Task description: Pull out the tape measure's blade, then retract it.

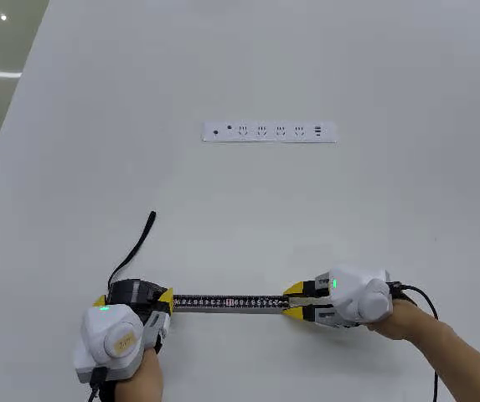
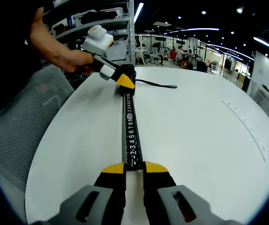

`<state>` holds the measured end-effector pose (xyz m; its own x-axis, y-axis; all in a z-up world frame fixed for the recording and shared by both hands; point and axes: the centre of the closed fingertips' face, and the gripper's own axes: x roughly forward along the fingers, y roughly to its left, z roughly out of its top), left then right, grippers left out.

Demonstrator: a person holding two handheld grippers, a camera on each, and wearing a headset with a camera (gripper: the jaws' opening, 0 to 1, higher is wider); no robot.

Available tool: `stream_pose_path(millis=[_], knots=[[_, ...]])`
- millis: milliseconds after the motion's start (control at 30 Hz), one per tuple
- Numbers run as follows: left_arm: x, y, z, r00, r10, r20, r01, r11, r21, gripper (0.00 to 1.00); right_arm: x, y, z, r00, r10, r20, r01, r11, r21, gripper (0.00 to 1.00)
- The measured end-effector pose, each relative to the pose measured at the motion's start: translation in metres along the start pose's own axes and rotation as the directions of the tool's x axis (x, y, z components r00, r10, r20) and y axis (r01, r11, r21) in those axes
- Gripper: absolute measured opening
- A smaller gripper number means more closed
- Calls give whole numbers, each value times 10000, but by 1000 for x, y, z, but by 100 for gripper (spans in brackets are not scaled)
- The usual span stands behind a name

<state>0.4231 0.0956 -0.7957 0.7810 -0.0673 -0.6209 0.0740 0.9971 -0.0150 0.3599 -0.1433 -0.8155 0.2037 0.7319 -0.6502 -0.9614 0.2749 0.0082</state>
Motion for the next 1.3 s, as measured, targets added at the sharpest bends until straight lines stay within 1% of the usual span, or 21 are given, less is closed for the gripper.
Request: stream_pose_path(millis=[100, 267, 1033, 1300], knots=[[0, 0, 0, 10000, -48, -8, 48, 10000, 83, 62, 4, 1, 4, 10000, 45, 57, -44, 10000, -26, 11], [-1, 0, 0, 10000, -86, -21, 86, 10000, 16, 62, 10, 2, 8, 9999, 101, 132, -101, 9999, -43, 11], [0, 2, 0, 9999, -142, -37, 142, 9998, -124, 62, 21, 3, 22, 9994, 63, 333, -62, 10000, -48, 11], [0, 1, -1, 9999, -163, -34, 162, 9997, -181, 62, 27, 4, 26, 9992, 72, 401, -69, 9999, -81, 12]])
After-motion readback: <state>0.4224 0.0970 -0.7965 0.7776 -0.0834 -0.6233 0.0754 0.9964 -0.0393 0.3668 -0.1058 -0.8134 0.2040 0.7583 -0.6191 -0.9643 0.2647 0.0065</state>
